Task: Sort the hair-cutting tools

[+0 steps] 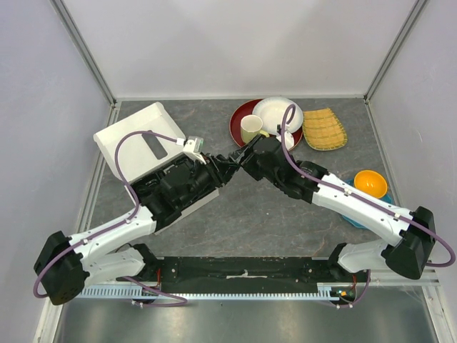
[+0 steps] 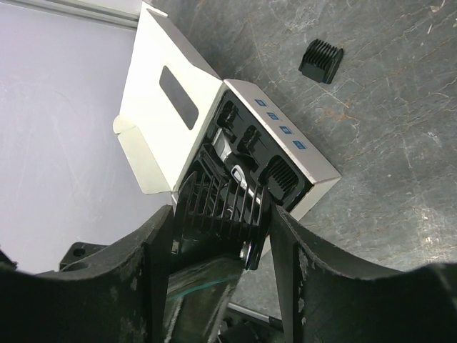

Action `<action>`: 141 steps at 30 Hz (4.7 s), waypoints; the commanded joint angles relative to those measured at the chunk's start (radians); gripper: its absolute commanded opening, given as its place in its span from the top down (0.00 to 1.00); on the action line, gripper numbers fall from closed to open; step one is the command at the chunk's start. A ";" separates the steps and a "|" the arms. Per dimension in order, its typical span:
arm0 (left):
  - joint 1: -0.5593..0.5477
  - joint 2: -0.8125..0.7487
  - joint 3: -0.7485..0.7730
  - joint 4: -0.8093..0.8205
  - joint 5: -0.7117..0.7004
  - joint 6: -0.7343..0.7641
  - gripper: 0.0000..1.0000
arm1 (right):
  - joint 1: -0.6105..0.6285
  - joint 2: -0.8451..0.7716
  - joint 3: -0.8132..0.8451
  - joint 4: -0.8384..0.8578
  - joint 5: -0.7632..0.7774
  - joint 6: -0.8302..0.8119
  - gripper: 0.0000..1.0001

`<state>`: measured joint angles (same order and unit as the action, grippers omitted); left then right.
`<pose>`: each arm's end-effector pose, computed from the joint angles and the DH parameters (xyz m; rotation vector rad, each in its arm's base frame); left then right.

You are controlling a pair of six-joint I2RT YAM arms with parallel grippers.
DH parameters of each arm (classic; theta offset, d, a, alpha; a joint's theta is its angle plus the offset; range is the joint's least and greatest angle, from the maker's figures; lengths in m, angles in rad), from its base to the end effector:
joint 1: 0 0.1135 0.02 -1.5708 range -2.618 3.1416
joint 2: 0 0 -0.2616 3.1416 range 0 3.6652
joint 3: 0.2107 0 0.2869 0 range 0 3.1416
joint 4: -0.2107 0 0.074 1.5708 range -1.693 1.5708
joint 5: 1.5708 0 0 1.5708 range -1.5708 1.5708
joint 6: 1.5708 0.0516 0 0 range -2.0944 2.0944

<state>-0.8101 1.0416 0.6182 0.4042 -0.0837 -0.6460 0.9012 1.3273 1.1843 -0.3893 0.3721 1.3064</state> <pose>0.2057 -0.2098 0.2763 0.0695 1.6939 -1.0528 0.2309 0.2615 0.3248 0.6734 2.1039 0.9348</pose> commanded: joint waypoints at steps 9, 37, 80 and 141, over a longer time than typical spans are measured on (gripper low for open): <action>-0.043 0.015 0.035 0.022 -0.123 0.025 0.98 | -0.004 -0.042 -0.006 0.050 0.004 0.005 0.55; 0.495 0.040 0.180 -0.742 0.288 -0.029 0.98 | -0.209 -0.135 -0.414 0.121 -0.452 -0.495 0.41; 0.741 0.512 0.198 -0.553 0.662 -0.095 0.86 | -0.209 -0.128 -0.588 0.158 -0.464 -0.490 0.44; 0.736 0.290 0.186 -0.657 0.450 -0.066 0.67 | -0.209 -0.114 -0.585 0.156 -0.443 -0.463 0.44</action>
<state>-0.0696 1.3529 0.7696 -0.2821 0.3485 -0.7265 0.6918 1.2201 0.5896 -0.2481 -0.0895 0.8379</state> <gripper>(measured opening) 0.324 0.555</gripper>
